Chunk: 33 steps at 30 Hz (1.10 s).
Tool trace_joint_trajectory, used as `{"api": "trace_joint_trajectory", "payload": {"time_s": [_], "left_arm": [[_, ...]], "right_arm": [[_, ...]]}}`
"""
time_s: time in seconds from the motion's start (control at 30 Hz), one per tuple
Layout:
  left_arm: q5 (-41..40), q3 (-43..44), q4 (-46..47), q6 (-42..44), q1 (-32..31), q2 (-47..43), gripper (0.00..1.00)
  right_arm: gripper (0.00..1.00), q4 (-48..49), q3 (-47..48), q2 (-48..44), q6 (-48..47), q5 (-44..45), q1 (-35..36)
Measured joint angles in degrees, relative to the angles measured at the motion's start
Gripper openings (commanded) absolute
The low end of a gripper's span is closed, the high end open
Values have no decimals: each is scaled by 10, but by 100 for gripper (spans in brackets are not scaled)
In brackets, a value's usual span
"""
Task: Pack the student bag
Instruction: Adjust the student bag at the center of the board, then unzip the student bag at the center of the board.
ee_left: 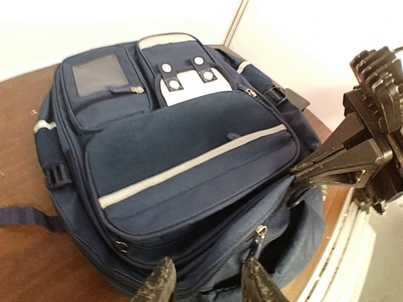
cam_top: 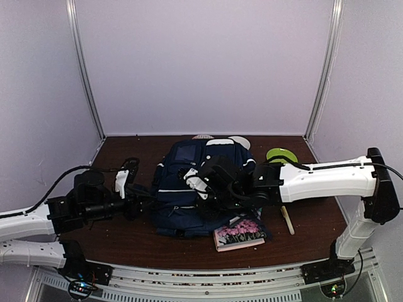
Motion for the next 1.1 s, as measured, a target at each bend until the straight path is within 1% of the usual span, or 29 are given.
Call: {"api": "trace_joint_trajectory", "payload": {"time_s": [0.13,0.23,0.27,0.33,0.5,0.57,0.73,0.87,1.0,1.1], "left_arm": [[16,0,2,-23,-6,20,51],[22,2,2,-31,-17,55,42],[23,4,1,-32,-20,65,40],[23,13,-2,-33,-30,87,40],[26,52,1,-35,-64,117,46],[30,59,4,-38,-71,122,45],[34,72,6,-42,-74,145,40],[33,81,3,-44,-74,161,40],[33,89,1,-44,-74,175,46],[31,95,1,-44,-74,188,48]], "right_arm": [[0,31,-21,-5,21,3,0],[0,47,-35,-5,36,5,0],[0,52,-38,-5,40,6,0],[0,66,-48,-11,52,9,0],[0,112,-99,-56,78,14,0],[0,120,-103,-69,82,15,0],[0,134,-103,-75,90,16,0],[0,134,-103,-75,92,16,0],[0,134,-103,-75,92,15,0],[0,134,-103,-75,92,12,0]]}}
